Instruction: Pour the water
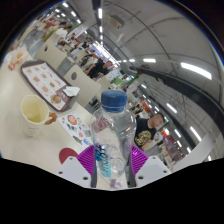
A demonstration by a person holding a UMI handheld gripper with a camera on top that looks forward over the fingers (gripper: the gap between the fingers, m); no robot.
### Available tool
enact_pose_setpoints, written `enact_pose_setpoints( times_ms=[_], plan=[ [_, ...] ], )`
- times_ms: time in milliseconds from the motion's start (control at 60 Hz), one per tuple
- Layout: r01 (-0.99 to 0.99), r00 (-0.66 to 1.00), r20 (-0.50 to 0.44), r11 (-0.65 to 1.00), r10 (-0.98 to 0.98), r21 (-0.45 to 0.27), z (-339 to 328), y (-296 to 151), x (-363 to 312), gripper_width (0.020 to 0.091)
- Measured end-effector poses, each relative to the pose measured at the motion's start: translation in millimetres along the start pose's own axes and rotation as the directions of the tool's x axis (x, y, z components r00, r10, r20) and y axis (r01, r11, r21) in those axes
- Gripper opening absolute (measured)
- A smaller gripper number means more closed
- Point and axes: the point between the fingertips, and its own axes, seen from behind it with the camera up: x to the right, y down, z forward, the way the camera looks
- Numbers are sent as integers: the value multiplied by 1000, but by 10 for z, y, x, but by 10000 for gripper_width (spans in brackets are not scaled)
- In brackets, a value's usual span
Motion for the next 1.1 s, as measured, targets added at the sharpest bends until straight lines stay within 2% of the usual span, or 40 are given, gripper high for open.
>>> enact_pose_setpoints(
  times_ms=[117, 267, 483, 600, 733, 817, 900, 950, 1017, 1100],
  plan=[
    [360, 927, -127, 933, -354, 23, 159, -422, 85, 434],
    [720, 680, -232, 693, -695, 35, 186, -851, -116, 432],
    [944, 318, -318, 331, -893, 14, 265, -1074, -510, 436],
    [958, 274, -290, 287, -917, -2, 319, -1037, -620, 433],
    [922, 380, -255, 384, -889, 36, 269, -1072, -623, 436],
    [809, 588, -197, 578, -785, 111, 189, -1106, -593, 432],
    [589, 808, -109, 788, -579, 181, 122, -1201, -463, 434],
    [439, 898, -60, 877, -436, 195, 92, -1218, -345, 433],
    [216, 972, 39, 952, -230, 219, 60, -1233, -279, 434],
    [-70, 984, 175, 976, 33, 208, 41, -1196, -243, 438]
  ],
)
